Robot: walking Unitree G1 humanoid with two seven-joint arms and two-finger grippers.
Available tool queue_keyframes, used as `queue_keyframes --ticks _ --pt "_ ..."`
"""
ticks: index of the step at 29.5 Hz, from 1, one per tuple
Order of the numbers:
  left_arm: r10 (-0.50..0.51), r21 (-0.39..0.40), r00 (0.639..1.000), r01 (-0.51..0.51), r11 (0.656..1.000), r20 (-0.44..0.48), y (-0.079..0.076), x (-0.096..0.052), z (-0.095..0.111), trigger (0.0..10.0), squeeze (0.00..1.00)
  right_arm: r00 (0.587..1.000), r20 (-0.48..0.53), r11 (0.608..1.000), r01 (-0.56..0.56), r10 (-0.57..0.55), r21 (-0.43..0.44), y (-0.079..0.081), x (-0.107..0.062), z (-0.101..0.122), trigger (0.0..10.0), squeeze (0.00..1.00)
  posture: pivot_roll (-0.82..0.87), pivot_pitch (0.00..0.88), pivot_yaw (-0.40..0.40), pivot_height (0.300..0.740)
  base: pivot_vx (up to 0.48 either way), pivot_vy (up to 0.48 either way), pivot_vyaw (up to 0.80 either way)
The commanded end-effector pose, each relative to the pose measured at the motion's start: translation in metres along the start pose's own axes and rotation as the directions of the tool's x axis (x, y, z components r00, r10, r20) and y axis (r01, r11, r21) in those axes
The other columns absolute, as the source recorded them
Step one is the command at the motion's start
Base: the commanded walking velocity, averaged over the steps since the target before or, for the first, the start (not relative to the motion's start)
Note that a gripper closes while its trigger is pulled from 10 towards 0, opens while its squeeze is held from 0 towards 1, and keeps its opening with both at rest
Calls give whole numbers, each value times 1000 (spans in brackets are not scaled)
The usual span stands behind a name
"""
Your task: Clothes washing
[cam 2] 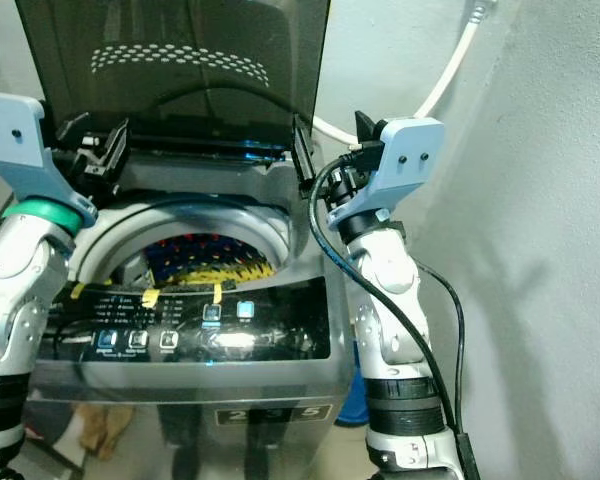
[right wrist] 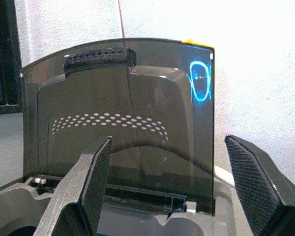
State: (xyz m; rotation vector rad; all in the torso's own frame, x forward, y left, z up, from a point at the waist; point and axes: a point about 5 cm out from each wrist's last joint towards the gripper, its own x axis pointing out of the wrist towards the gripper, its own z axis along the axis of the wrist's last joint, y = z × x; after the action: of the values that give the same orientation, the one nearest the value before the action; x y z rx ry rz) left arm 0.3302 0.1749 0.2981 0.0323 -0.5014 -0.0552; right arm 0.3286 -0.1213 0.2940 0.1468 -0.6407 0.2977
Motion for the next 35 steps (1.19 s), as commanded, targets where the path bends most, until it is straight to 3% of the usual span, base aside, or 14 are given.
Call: queue_keyframes --ticks 1,8,31,35 --pt "21 8 1000 -21 1000 3 3 0 0 10000 0 1000 -26 1000 15 -14 23 -2 -2 -5 10000 0 65 0 -26 740 0 0 0" --pt "53 15 999 -53 998 2 10 -1 -3 10000 0 1000 -29 1000 10 -9 28 -2 -3 -6 10000 0 61 0 -16 740 0 0 0" --pt "38 11 999 -38 999 0 5 6 -9 10000 0 998 -57 1000 -9 7 -27 2 -7 -10 10000 0 33 0 4 740 -383 0 0" --pt "42 12 999 -42 999 3 5 7 -8 10000 0 998 -67 999 -22 19 -45 2 -7 -12 10000 0 37 0 2 740 -67 0 0"
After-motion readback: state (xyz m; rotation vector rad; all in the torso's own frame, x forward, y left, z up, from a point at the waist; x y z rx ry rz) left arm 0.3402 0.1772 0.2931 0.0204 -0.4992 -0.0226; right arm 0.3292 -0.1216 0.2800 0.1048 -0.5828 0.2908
